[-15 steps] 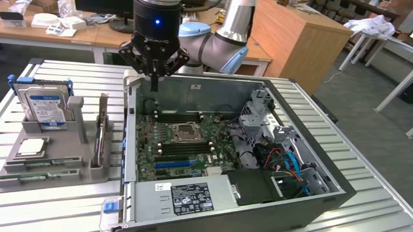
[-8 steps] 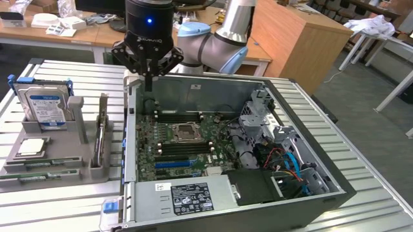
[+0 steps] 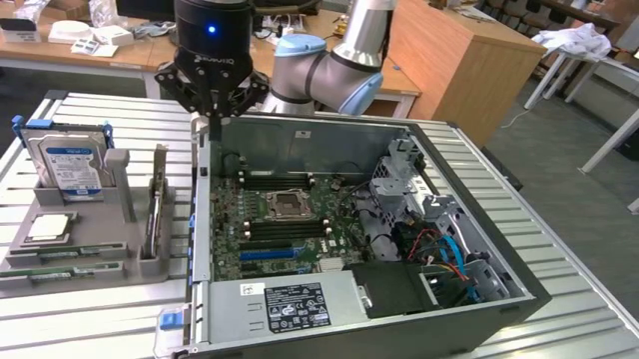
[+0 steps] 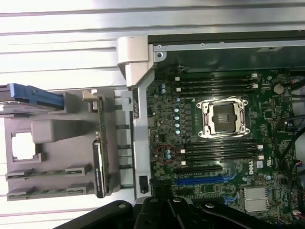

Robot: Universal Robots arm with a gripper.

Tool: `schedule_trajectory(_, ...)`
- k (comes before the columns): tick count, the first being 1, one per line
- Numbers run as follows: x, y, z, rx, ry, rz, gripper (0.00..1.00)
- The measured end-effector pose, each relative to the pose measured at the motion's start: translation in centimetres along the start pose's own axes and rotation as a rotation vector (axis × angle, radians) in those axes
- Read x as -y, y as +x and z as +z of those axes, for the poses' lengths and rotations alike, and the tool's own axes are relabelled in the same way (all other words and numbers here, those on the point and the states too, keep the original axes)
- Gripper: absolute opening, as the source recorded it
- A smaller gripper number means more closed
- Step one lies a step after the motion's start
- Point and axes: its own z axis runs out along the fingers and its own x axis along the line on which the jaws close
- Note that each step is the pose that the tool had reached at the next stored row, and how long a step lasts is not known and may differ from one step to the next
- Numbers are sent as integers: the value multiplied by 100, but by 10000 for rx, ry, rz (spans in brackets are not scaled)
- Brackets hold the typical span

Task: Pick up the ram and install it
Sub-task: 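Reach for the ram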

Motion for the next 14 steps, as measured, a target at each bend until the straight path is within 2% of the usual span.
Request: schedule_trajectory(14, 24, 329, -5, 0, 0, 1, 11)
